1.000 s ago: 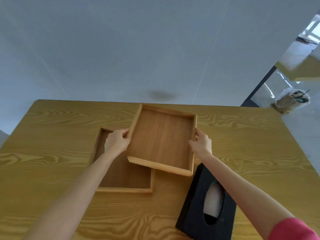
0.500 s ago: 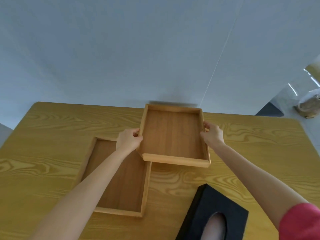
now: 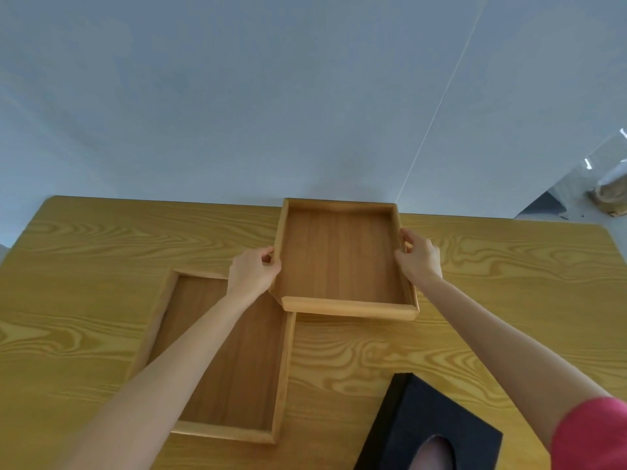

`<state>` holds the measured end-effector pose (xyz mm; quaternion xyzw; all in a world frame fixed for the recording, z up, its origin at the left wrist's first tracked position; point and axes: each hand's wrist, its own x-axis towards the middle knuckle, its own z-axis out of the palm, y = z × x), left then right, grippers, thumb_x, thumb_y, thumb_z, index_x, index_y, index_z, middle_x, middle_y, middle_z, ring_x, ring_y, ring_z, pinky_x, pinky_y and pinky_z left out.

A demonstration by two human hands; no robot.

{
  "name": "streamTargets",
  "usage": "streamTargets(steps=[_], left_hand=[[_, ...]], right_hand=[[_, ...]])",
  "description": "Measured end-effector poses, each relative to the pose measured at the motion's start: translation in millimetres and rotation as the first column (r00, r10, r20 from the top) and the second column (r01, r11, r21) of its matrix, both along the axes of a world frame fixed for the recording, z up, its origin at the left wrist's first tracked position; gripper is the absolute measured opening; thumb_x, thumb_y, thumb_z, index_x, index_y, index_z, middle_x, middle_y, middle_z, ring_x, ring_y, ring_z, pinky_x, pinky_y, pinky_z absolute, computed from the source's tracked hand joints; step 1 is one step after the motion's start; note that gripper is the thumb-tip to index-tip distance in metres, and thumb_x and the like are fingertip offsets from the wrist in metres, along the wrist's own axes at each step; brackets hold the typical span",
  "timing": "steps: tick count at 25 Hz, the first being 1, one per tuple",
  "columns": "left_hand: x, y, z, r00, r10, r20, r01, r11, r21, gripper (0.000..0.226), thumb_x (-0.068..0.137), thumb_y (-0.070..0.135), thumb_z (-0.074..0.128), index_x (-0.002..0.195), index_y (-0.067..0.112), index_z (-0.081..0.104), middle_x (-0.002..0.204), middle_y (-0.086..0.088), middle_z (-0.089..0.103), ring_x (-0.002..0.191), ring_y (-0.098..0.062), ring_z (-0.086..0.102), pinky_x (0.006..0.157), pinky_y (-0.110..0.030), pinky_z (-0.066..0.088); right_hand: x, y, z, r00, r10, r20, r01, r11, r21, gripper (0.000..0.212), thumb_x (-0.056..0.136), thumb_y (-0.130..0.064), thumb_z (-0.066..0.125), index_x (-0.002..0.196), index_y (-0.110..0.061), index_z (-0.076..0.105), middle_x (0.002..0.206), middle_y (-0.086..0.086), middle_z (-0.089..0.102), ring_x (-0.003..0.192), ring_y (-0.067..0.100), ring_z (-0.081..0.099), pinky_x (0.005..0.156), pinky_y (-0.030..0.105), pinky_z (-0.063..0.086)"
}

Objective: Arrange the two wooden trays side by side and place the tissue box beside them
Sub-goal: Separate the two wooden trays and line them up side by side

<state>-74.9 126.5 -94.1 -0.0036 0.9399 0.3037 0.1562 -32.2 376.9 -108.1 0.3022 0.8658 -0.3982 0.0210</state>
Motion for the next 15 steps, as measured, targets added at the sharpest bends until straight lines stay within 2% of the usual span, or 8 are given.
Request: streamTargets(steps=[2, 4, 6, 8, 11, 13, 15], left_hand=[[1.5, -1.0, -0.3, 1.000, -0.009, 0.009, 0.009, 1.000, 0.009, 0.044, 0.092, 0.025, 0.051, 0.133, 0.011, 0.047, 0.127, -0.010, 0.060, 0.106, -0.026, 0.062, 0.082, -0.026, 0.042], [2.7, -2.2, 0.6, 0.999, -0.033, 0.024, 0.032, 0.999, 0.020, 0.047, 0.093, 0.028, 0.050, 0.135, 0.010, 0.044, 0.131, -0.010, 0.057, 0.114, -0.026, 0.057, 0.091, -0.032, 0.044], [9.6, -5.0, 2.2, 0.999, -0.040, 0.010, 0.039, 0.998, 0.039, 0.049, 0.093, 0.029, 0.049, 0.137, 0.009, 0.040, 0.133, -0.010, 0.055, 0.120, -0.026, 0.053, 0.097, -0.035, 0.042], [25.8, -10.4, 1.3, 1.000, -0.016, -0.021, 0.017, 0.998, 0.061, 0.051, 0.092, 0.029, 0.050, 0.137, 0.008, 0.038, 0.133, -0.010, 0.054, 0.120, -0.025, 0.052, 0.098, -0.037, 0.043], [65.5, -18.5, -3.0, 1.000, -0.015, -0.020, 0.015, 0.999, 0.030, 0.056, 0.089, 0.034, 0.053, 0.136, 0.009, 0.037, 0.133, -0.009, 0.051, 0.116, -0.023, 0.054, 0.092, -0.037, 0.046], [89.6, -19.3, -6.7, 0.998, -0.056, 0.040, 0.057, 0.998, -0.034, 0.060, 0.086, 0.041, 0.055, 0.135, 0.010, 0.036, 0.134, -0.006, 0.049, 0.116, -0.022, 0.054, 0.090, -0.036, 0.047], [106.3, -17.8, -12.3, 0.989, -0.113, 0.094, 0.122, 0.987, -0.103, 0.064, 0.084, 0.045, 0.056, 0.135, 0.011, 0.036, 0.135, -0.005, 0.048, 0.118, -0.022, 0.053, 0.090, -0.035, 0.047]], right_hand=[[0.7, -3.2, 0.2, 0.998, 0.052, 0.035, -0.054, 0.997, 0.055, 0.051, 0.090, -0.001, 0.045, 0.140, -0.007, 0.036, 0.140, 0.017, 0.047, 0.121, 0.033, 0.051, 0.094, 0.037, 0.045], [3.5, -10.8, 4.2, 0.985, 0.159, 0.063, -0.168, 0.967, 0.190, 0.050, 0.093, -0.008, 0.044, 0.141, -0.007, 0.033, 0.147, 0.017, 0.038, 0.129, 0.034, 0.044, 0.102, 0.042, 0.041], [13.7, -25.1, 13.5, 0.955, 0.296, 0.008, -0.287, 0.918, 0.273, 0.049, 0.094, -0.016, 0.045, 0.141, -0.008, 0.034, 0.150, 0.014, 0.033, 0.134, 0.031, 0.038, 0.108, 0.044, 0.038], [32.1, -45.1, 23.9, 0.885, 0.466, 0.000, -0.446, 0.847, 0.290, 0.049, 0.095, -0.024, 0.047, 0.141, -0.011, 0.035, 0.145, 0.012, 0.041, 0.131, 0.030, 0.041, 0.106, 0.042, 0.039], [63.0, -71.2, 28.1, 0.750, 0.643, 0.154, -0.655, 0.692, 0.304, 0.054, 0.092, -0.038, 0.049, 0.140, -0.017, 0.035, 0.133, 0.006, 0.051, 0.126, 0.025, 0.044, 0.104, 0.037, 0.036], [75.2, -79.4, 20.1, 0.699, 0.680, 0.223, -0.710, 0.619, 0.336, 0.055, 0.091, -0.036, 0.051, 0.140, -0.018, 0.035, 0.134, 0.004, 0.050, 0.124, 0.022, 0.044, 0.105, 0.035, 0.035], [80.7, -83.9, 11.3, 0.715, 0.664, 0.219, -0.691, 0.627, 0.359, 0.046, 0.092, -0.024, 0.050, 0.137, -0.016, 0.040, 0.130, 0.005, 0.052, 0.119, 0.023, 0.048, 0.100, 0.034, 0.040]])
